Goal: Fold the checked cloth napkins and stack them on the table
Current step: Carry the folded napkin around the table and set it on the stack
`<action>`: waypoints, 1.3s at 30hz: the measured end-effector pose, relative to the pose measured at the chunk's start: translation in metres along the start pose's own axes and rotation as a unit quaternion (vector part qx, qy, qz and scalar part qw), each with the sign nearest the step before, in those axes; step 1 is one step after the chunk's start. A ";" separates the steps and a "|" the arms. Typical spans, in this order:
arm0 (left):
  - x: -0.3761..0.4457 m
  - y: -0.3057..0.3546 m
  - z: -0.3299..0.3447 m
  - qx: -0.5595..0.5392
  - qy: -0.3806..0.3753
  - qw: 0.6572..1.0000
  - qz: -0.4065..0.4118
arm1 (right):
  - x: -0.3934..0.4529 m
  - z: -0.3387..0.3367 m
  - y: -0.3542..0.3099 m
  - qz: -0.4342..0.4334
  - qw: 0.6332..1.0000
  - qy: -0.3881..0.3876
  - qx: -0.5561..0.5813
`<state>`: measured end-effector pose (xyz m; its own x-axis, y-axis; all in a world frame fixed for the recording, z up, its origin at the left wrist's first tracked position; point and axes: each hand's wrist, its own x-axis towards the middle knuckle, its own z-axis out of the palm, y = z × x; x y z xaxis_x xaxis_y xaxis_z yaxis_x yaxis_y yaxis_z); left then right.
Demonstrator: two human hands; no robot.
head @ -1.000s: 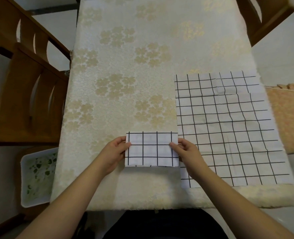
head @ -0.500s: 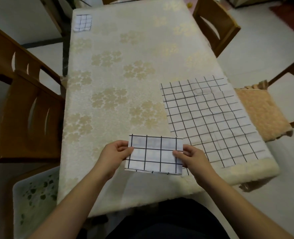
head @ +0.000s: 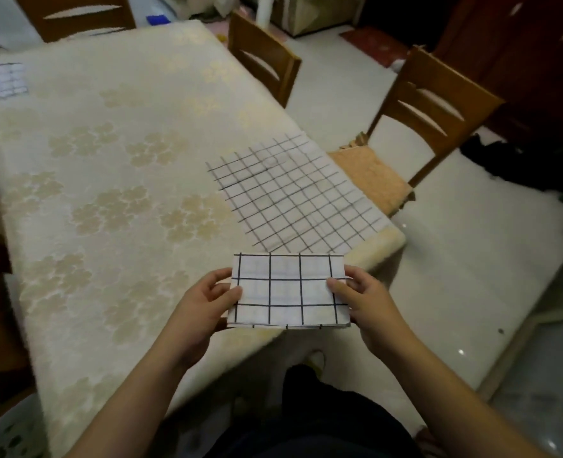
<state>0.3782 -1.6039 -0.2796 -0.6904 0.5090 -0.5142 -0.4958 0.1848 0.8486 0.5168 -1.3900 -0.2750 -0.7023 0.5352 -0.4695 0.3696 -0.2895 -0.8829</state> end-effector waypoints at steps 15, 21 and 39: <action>0.012 -0.004 0.245 0.144 -0.158 0.976 0.029 | -0.082 -0.221 0.033 -0.041 0.974 0.217 0.045; 0.013 -0.019 0.345 0.212 -0.214 0.952 0.049 | -0.099 -0.307 0.053 -0.041 0.951 0.286 0.113; 0.102 0.007 0.496 0.317 -0.297 0.896 0.096 | -0.032 -0.440 0.022 -0.030 0.927 0.355 0.114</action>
<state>0.5656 -1.1330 -0.2642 -0.2355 0.9050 -0.3544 0.1313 0.3909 0.9110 0.8147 -1.0641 -0.2818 -0.1102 0.9202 -0.3756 0.1481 -0.3585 -0.9217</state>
